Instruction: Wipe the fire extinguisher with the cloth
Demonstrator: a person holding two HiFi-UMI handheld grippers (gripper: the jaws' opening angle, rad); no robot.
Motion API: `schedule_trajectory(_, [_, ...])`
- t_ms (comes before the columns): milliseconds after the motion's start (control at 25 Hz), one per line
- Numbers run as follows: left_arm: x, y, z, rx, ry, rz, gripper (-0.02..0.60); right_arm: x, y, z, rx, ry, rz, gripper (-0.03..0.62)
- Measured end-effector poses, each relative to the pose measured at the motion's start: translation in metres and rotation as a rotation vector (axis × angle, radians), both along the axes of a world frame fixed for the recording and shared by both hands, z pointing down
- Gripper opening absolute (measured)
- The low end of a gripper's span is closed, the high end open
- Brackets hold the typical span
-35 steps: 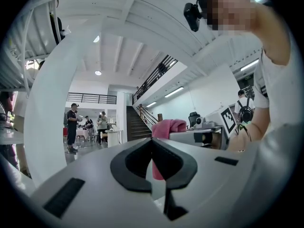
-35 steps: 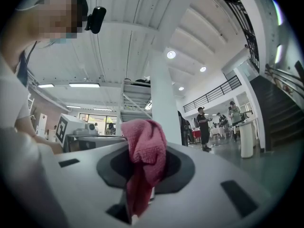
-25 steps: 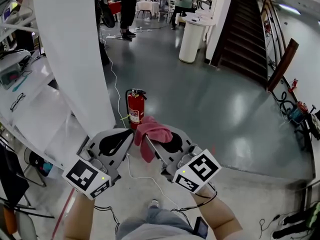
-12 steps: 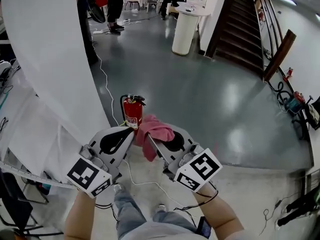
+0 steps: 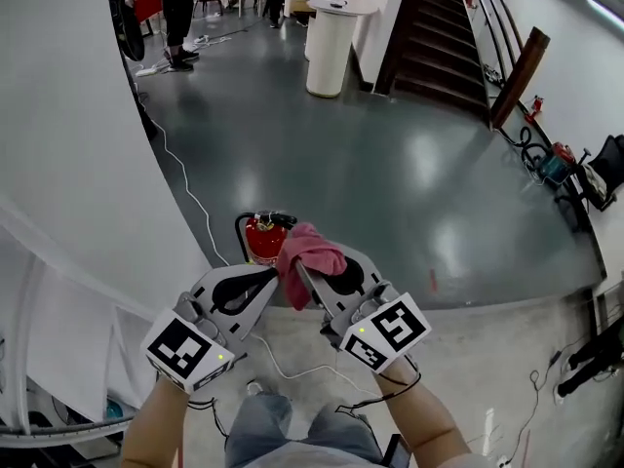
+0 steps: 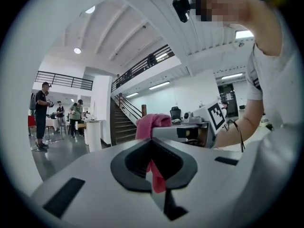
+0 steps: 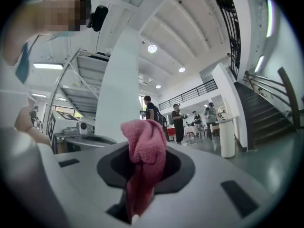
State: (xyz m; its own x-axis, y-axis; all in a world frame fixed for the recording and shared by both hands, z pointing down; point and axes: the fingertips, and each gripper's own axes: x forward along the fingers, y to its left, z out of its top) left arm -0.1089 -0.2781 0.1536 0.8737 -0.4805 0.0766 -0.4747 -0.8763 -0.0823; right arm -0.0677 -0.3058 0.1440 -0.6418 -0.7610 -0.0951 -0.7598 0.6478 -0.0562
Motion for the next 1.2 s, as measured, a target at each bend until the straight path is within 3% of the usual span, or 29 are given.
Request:
schedule_trajectory(240, [-0.007, -0.038, 0.051, 0.026, 0.018, 0.033, 0.008, -0.013, -0.044, 0.061, 0.013, 0.040, 0.008, 0.084])
schedule_trajectory(400, [-0.017, -0.064, 0.118, 0.090, 0.033, 0.028, 0.008, -0.025, -0.079, 0.141, 0.064, 0.084, -0.021, 0.084])
schedule_trajectory(720, [-0.015, -0.061, 0.264, 0.153, 0.036, -0.009, 0.008, -0.027, -0.116, 0.291, 0.169, 0.162, -0.044, 0.084])
schedule_trajectory(960, [-0.014, -0.048, 0.347, 0.167, 0.027, -0.063, 0.008, -0.031, -0.153, 0.329, 0.309, 0.227, 0.042, 0.084])
schedule_trajectory(1080, [-0.011, -0.043, 0.367, 0.176, 0.018, -0.084, 0.008, -0.039, -0.181, 0.341, 0.334, 0.272, 0.086, 0.084])
schedule_trajectory(1200, [-0.013, -0.041, 0.373, 0.174, 0.019, -0.102, 0.008, -0.040, -0.186, 0.356, 0.380, 0.227, 0.098, 0.084])
